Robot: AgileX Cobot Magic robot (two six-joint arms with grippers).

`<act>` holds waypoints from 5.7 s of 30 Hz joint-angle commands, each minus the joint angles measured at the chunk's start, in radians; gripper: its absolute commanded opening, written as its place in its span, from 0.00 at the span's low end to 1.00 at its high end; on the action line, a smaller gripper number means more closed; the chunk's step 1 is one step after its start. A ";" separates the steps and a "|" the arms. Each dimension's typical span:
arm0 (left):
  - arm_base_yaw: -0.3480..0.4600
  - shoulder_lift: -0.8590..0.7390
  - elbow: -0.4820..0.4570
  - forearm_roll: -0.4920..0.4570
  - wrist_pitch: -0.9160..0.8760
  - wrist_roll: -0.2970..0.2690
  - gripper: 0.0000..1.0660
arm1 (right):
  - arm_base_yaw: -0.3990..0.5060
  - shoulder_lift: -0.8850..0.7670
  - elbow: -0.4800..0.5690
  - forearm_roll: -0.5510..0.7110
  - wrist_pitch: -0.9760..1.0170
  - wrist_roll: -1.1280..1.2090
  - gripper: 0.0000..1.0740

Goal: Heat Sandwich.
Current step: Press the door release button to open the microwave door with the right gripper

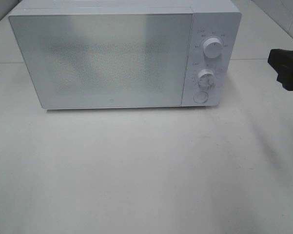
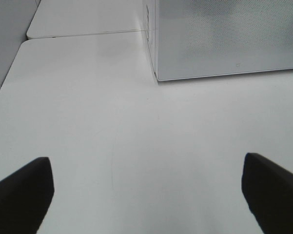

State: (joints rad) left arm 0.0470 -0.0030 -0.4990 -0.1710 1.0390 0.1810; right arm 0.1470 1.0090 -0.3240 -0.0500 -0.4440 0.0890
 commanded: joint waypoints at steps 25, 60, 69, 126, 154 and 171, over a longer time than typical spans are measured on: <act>-0.010 -0.024 0.001 -0.004 -0.004 -0.006 0.97 | 0.303 0.519 0.123 0.515 -0.657 -0.226 0.71; -0.010 -0.024 0.001 -0.004 -0.004 -0.006 0.97 | 0.643 0.716 0.007 0.866 -0.723 0.012 0.71; -0.010 -0.024 0.001 -0.004 -0.004 -0.006 0.97 | 0.643 0.716 0.007 0.863 -0.723 0.588 0.71; -0.010 -0.024 0.001 -0.004 -0.004 -0.006 0.97 | 0.407 0.717 -0.099 0.578 -0.431 1.293 0.00; -0.010 -0.024 0.001 -0.003 -0.004 -0.006 0.97 | 0.258 1.025 -0.418 0.444 -0.399 1.318 0.00; -0.010 -0.024 0.001 -0.003 -0.004 -0.006 0.97 | 0.250 1.071 -0.473 0.450 -0.507 1.325 0.00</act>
State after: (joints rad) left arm 0.0470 -0.0030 -0.4990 -0.1700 1.0390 0.1810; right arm 0.4030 2.0850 -0.7770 0.3910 -0.8420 1.4160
